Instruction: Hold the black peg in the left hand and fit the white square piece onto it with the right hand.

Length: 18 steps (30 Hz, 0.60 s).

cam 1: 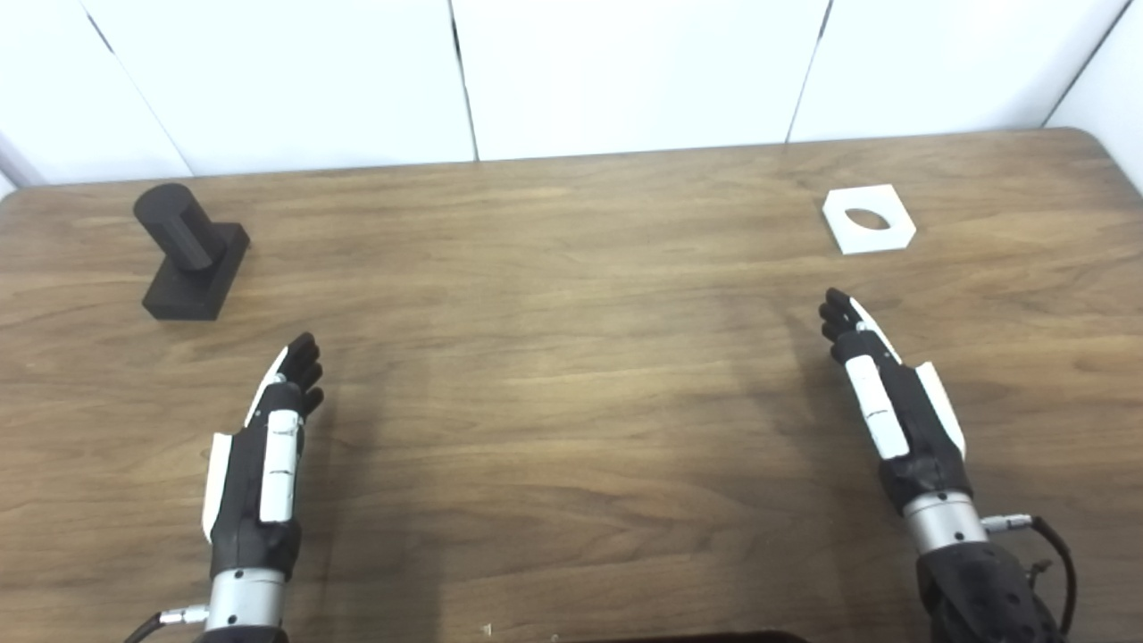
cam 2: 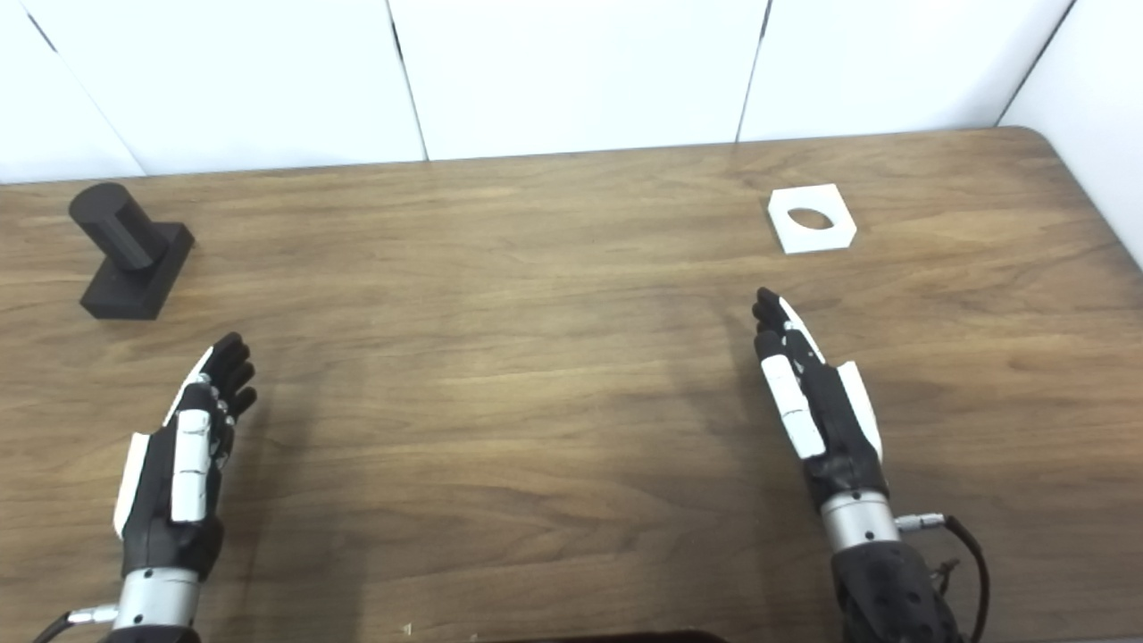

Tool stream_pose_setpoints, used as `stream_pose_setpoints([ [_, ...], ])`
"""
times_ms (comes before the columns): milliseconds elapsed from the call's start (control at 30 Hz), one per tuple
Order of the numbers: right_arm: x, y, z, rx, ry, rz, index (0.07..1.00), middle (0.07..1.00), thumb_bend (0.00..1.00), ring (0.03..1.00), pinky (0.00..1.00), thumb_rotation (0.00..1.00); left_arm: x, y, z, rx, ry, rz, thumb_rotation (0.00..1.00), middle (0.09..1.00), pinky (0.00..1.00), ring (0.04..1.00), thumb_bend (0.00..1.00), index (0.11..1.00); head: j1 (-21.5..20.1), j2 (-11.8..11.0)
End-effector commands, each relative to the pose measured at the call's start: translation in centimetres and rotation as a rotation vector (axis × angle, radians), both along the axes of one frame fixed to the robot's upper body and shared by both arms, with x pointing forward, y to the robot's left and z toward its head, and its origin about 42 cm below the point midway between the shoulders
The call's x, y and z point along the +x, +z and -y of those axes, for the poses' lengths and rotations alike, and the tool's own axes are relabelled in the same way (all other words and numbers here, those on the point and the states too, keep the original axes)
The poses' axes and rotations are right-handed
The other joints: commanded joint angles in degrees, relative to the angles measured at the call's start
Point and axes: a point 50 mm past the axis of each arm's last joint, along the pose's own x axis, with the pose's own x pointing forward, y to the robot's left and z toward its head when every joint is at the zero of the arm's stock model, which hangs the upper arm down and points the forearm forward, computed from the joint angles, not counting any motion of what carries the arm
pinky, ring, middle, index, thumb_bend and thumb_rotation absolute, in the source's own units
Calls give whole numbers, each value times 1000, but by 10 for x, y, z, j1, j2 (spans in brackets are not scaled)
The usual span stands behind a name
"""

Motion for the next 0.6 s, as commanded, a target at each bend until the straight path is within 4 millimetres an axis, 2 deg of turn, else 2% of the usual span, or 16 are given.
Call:
stream_pose_setpoints([
  [0,2,10,-6,11,1,70,932,922,484,924,943,1000,3,8,6,-6,4,49,959,943,942,945,607,918,0,1],
  [567,2,10,-6,27,3,66,933,923,493,927,949,1000,4,7,5,-5,-1,52,965,941,921,939,596,905,0,0],
])
